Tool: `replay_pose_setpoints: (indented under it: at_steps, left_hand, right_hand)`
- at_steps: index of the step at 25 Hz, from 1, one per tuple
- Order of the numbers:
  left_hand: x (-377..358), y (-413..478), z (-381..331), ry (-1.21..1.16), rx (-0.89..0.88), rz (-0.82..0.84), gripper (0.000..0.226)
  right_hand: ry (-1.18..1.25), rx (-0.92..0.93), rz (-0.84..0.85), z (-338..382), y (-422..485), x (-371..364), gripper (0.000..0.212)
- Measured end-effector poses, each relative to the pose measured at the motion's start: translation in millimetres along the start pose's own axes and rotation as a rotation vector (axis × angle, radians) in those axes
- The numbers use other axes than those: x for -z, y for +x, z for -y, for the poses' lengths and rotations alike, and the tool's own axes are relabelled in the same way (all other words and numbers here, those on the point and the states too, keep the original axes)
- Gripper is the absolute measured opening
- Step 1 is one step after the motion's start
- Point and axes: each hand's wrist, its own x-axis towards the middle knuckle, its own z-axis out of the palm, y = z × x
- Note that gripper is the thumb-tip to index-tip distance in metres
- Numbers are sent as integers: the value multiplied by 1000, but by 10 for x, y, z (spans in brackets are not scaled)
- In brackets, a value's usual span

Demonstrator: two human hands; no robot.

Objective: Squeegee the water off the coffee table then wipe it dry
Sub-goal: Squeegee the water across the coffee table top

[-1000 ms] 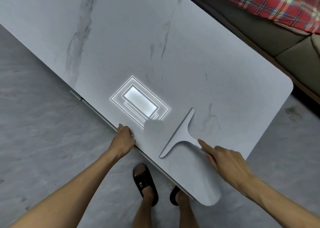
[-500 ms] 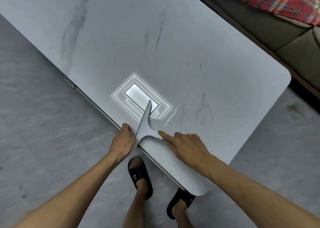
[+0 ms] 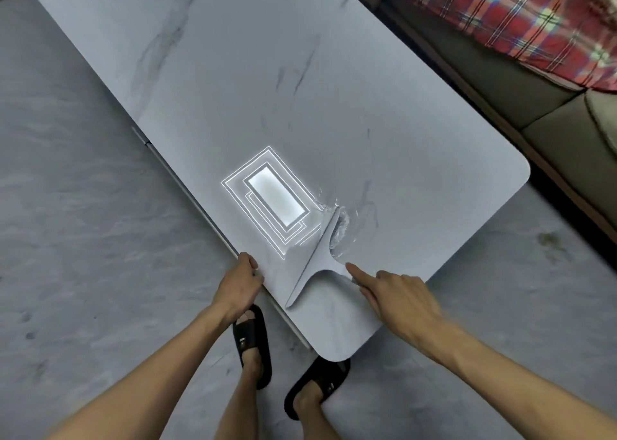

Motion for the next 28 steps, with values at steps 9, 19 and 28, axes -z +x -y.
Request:
replay_pose_setpoints:
  at_steps: [9, 19, 28]
  left_hand:
    - [-24, 77, 43, -5, 2, -35, 15]
    - [133, 266, 51, -102, -4, -141, 6]
    - [295, 517, 34, -31, -9, -91, 8]
  right_hand:
    - [-15, 132, -34, 416, 701, -41, 44]
    - [27, 19, -85, 13, 428, 200, 40]
    - [94, -54, -73, 264, 1054, 186, 41]
